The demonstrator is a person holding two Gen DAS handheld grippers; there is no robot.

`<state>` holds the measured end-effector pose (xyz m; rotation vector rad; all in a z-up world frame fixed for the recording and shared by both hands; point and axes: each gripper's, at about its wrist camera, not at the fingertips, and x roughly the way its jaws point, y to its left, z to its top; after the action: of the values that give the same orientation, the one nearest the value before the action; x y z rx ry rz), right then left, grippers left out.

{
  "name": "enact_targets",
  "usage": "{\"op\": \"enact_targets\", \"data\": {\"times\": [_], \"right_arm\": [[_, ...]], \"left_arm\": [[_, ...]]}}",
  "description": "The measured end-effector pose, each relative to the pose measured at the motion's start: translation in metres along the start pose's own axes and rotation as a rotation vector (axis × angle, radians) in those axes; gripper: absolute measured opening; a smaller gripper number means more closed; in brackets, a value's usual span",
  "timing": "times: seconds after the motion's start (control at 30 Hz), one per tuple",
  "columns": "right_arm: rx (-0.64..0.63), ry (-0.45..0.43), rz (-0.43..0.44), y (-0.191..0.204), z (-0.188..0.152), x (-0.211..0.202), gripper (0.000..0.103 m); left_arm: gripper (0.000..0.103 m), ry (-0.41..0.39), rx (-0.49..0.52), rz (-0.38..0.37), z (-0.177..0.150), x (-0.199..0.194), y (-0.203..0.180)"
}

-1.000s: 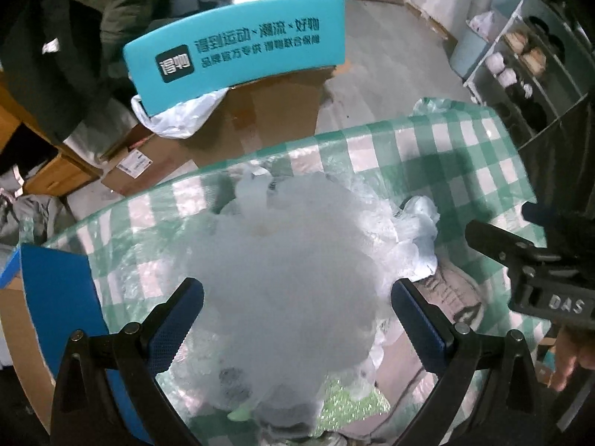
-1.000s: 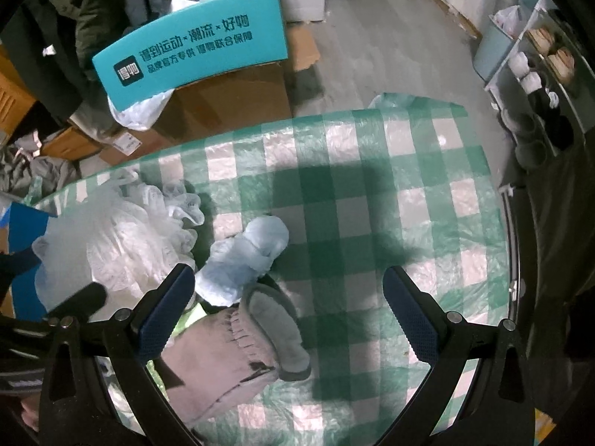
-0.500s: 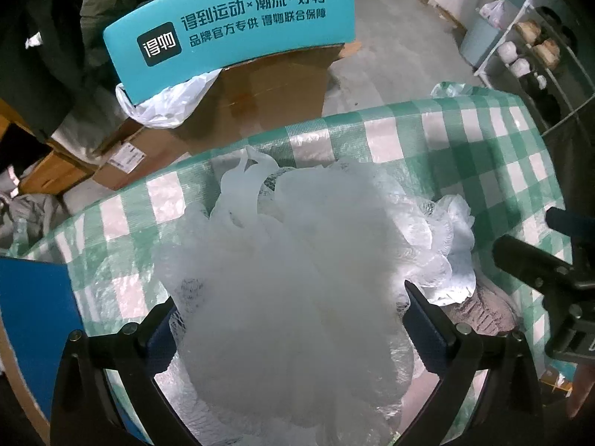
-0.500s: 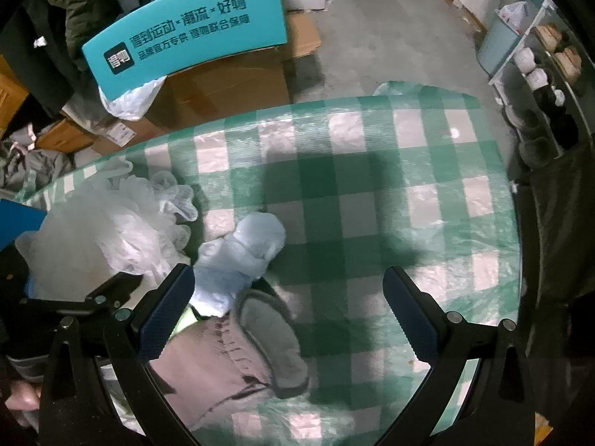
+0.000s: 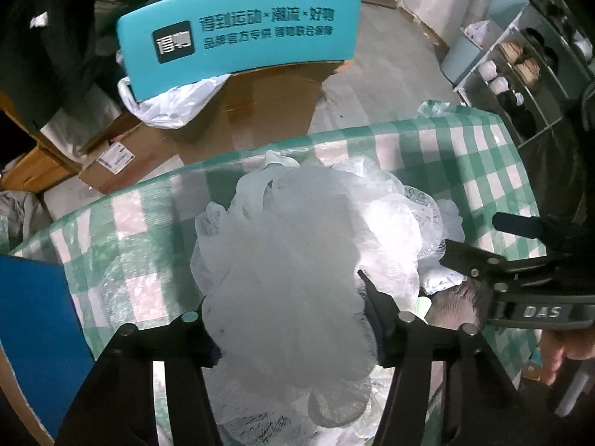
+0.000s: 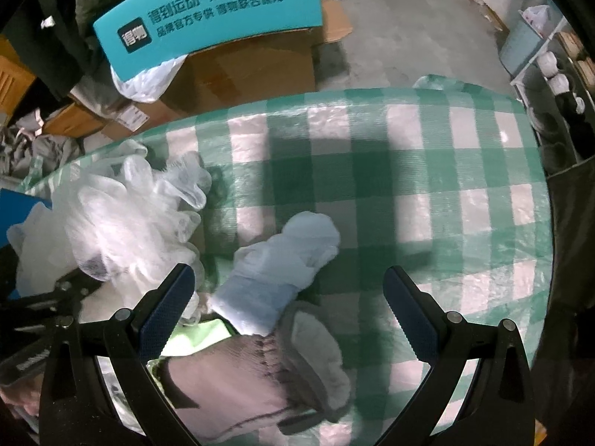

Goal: Organize soft objects
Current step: 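Grasp the light blue sock with the right tool while the left tool lifts the puff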

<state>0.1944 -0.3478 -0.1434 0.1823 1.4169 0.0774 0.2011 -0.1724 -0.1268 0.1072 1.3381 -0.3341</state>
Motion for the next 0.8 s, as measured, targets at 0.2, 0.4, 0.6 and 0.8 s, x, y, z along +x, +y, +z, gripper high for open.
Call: {"op": "enact_targets", "data": {"times": [0.2,0.4,0.6,0.8], "right_arm": [[-0.016,0.033,0.015,0.01,-0.001,0.013,0.101],[-0.043,0.065,0.016,0.016,-0.003,0.029,0.085],[-0.05,0.071,0.018,0.011,-0.003,0.034,0.052],[-0.043,0.002,0.008,0.002,0.0,0.014,0.046]], "left_arm": [[0.058,-0.001,-0.005,0.024,-0.004,-0.006,0.018],[0.082,0.009,-0.047,0.012,-0.004,-0.006,0.03],[0.095,0.023,-0.059,-0.003,-0.004,-0.005,0.021],[0.102,0.026,-0.074,-0.004,0.001,0.001,0.009]]}}
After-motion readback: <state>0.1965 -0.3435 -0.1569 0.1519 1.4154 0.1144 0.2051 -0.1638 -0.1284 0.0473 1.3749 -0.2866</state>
